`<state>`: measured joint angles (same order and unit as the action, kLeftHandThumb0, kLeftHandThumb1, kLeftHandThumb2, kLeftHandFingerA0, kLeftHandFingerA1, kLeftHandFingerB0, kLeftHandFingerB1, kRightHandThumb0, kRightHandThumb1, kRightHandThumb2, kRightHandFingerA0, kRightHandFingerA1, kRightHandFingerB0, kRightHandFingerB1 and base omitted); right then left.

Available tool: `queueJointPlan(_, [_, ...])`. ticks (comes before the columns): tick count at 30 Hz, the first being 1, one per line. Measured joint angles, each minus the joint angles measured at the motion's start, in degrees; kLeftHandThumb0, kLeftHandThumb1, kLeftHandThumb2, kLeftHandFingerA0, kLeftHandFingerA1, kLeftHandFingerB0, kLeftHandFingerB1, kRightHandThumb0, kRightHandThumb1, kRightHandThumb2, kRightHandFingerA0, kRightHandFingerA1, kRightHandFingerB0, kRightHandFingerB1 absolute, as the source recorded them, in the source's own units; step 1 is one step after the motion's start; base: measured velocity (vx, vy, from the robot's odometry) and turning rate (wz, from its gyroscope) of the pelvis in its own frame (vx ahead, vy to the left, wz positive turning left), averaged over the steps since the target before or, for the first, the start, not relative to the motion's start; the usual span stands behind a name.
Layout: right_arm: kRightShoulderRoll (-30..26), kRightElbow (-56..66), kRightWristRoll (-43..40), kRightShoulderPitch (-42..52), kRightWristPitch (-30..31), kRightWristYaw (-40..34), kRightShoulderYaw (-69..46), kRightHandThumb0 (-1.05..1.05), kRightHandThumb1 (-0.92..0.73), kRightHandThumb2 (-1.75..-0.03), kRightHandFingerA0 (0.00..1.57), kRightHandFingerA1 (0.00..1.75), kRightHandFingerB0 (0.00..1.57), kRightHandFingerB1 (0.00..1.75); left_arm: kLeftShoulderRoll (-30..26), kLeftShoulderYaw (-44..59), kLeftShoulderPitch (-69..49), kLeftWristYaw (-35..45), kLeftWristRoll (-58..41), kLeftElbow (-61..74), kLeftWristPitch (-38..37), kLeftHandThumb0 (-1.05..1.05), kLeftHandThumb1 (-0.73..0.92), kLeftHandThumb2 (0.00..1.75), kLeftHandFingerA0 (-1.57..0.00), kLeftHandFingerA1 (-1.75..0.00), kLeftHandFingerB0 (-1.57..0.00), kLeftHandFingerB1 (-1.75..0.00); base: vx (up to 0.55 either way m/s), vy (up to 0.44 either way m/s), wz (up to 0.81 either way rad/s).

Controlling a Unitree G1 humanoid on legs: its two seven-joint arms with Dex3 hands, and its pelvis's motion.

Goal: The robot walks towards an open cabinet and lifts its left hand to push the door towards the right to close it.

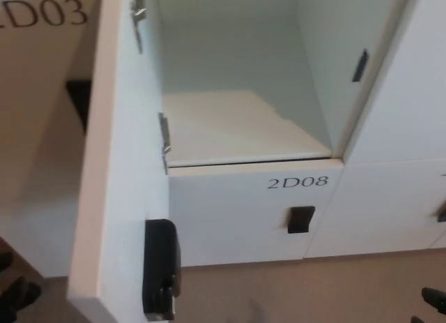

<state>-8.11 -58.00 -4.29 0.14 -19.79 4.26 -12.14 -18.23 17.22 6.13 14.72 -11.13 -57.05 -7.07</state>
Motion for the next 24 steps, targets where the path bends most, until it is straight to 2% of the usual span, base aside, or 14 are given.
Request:
queueJointPlan(5, [0.0,0.0,0.0,-0.5,0.0,-0.2,0.1,-0.30,-0.62,-0.59,0.74,0.48,0.43,0.37,0.0,-0.5,0.6,0.0,0.2,-0.2,-0.3,-0.35,0.63,0.58,-0.58,-0.71,-0.35,-0.57,0.05,0.014,0.03])
queueJointPlan(6, [-0.1,0.0,0.0,-0.5,0.0,-0.2,0.1,-0.32,-0.62,-0.58,0.74,0.47,0.44,0.37,0.0,-0.5,0.8,0.0,0.2,-0.3,-0.4,-0.39,0.48,0.87,-0.58,-0.76,-0.31,-0.61,0.00,0.000,0.00])
queueJointPlan(7, [-0.1,0.0,0.0,-0.5,0.0,-0.2,0.1,-0.32,-0.62,-0.58,0.74,0.47,0.44,0.37,0.0,-0.5,1.0,0.0,0.2,-0.4,-0.4,-0.39,0.48,0.87,-0.58,-0.76,-0.31,-0.61,0.00,0.000,0.00])
queueJointPlan(8, [-0.1,0.0,0.0,-0.6,0.0,-0.2,0.1,-0.30,-0.62,-0.59,0.72,0.47,0.44,0.37,0.0,-0.6,1.2,0.0,0.3,-0.5,-0.4,-0.34,0.64,0.58,-0.60,-0.74,-0.32,-0.54,0.00,0.000,0.00])
queueJointPlan(15, [-0.2,-0.3,0.0,-0.7,-0.1,-0.2,0.1,-0.31,-0.61,-0.58,0.71,0.47,0.44,0.37,0.0,-0.8,1.9,-0.1,0.7,-0.5,-0.4,-0.35,0.67,0.60,-0.58,-0.78,-0.30,-0.53,0.00,-0.012,0.00])
queueJointPlan(16, [-0.2,-0.4,0.0,-0.8,-0.1,-0.2,0.0,-0.32,-0.60,-0.58,0.71,0.47,0.44,0.37,0.0,-0.9,2.0,-0.1,0.8,-0.3,-0.4,-0.38,0.53,0.90,-0.58,-0.76,-0.31,-0.59,0.00,0.000,0.00])
queueJointPlan(19, [-0.2,-0.6,0.0,-1.2,-0.2,-0.2,0.0,-0.32,-0.60,-0.58,0.71,0.47,0.44,0.37,0.1,-1.0,1.9,0.0,0.9,0.5,-0.6,-0.38,0.53,0.90,-0.58,-0.76,-0.31,-0.59,0.00,0.000,0.00])
queueJointPlan(20, [-0.2,-0.6,0.0,-1.2,-0.3,-0.2,0.1,-0.31,-0.61,-0.58,0.70,0.47,0.43,0.37,0.1,-1.0,1.8,0.0,0.9,1.0,-0.6,-0.34,0.67,0.59,-0.59,-0.70,-0.36,-0.51,0.00,0.000,0.00])
queueJointPlan(22, [-0.2,-0.6,0.0,-1.2,-0.3,-0.2,0.1,-0.31,-0.61,-0.58,0.70,0.47,0.43,0.37,0.3,-1.0,1.5,0.0,0.9,2.0,-0.6,-0.34,0.67,0.59,-0.59,-0.70,-0.36,-0.51,0.00,0.000,0.00])
queueJointPlan(23, [-0.2,-0.6,0.0,-1.2,-0.3,-0.2,0.1,-0.31,-0.62,-0.58,0.73,0.48,0.44,0.37,0.4,-1.0,1.3,0.0,1.0,2.4,-0.7,-0.40,0.49,0.84,-0.51,-0.66,-0.34,-0.55,0.00,0.000,0.00])
queueJointPlan(24, [-0.2,-0.6,0.0,-1.2,-0.3,-0.2,0.1,-0.31,-0.62,-0.58,0.73,0.48,0.44,0.37,0.4,-1.0,1.3,0.0,1.0,2.4,-0.7,-0.40,0.49,0.84,-0.51,-0.66,-0.34,-0.55,0.00,0.000,0.00])
